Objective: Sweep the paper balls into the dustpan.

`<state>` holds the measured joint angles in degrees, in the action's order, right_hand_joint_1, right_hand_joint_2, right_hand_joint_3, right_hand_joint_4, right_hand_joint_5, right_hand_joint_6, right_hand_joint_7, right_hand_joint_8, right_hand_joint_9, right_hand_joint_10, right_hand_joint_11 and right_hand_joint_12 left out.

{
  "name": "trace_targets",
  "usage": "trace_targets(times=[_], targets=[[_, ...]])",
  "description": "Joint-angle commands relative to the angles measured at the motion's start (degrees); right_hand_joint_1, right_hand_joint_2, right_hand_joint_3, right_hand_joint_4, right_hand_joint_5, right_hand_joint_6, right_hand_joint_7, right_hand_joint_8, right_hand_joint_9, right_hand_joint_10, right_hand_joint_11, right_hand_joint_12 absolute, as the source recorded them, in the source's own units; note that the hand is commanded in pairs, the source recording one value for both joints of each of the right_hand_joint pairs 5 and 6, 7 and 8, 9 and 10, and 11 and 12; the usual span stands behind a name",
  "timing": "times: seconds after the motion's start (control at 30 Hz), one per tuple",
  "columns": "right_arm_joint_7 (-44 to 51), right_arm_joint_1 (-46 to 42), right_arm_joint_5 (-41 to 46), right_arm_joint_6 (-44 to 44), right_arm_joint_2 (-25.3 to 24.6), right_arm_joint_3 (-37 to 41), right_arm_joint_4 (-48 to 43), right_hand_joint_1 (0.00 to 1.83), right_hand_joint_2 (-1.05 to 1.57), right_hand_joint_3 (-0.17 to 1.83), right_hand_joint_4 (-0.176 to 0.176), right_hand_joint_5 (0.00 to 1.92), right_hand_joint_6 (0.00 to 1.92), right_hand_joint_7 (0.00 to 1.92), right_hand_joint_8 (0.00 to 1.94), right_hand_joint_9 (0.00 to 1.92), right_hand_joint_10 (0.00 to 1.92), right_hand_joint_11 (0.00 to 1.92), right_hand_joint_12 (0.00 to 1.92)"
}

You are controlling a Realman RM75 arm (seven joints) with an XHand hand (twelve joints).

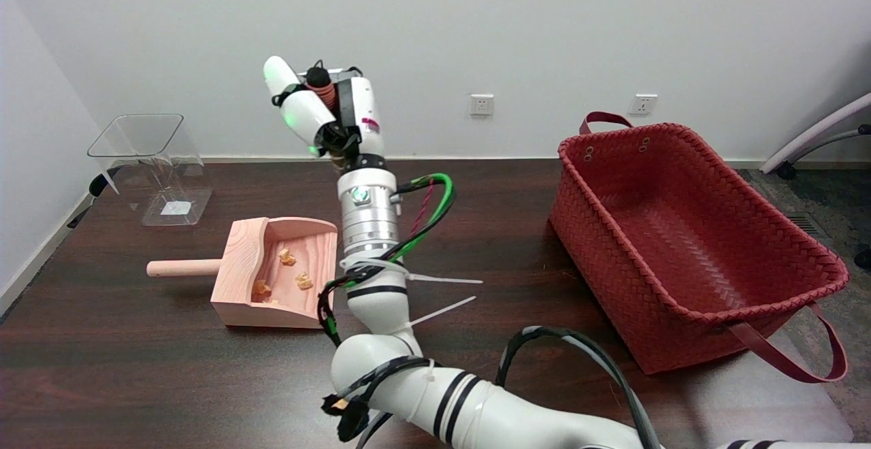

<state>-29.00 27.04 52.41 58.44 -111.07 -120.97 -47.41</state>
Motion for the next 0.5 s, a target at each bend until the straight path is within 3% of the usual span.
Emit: trace_targets(times=[0.03, 0.33, 0.5], targets=[[11.1, -1.02, -0.61, 0.34, 7.68, 0.08, -2.13, 0.76, 1.57, 0.31, 0.0, 1.92, 1.92, 1.92, 1.92, 1.92, 1.92, 1.92, 1.92], [-3.96, 4.26, -1.17, -0.58, 8.22, 0.08, 14.49, 0.69, 1.57, 0.39, 0.0, 1.92, 1.92, 1.92, 1.92, 1.92, 1.92, 1.92, 1.92], [-7.57, 5.71, -1.17, -4.77, 8.52, 0.08, 17.93, 0.67, 1.57, 0.36, 0.0, 1.92, 1.92, 1.92, 1.92, 1.92, 1.92, 1.92, 1.92]])
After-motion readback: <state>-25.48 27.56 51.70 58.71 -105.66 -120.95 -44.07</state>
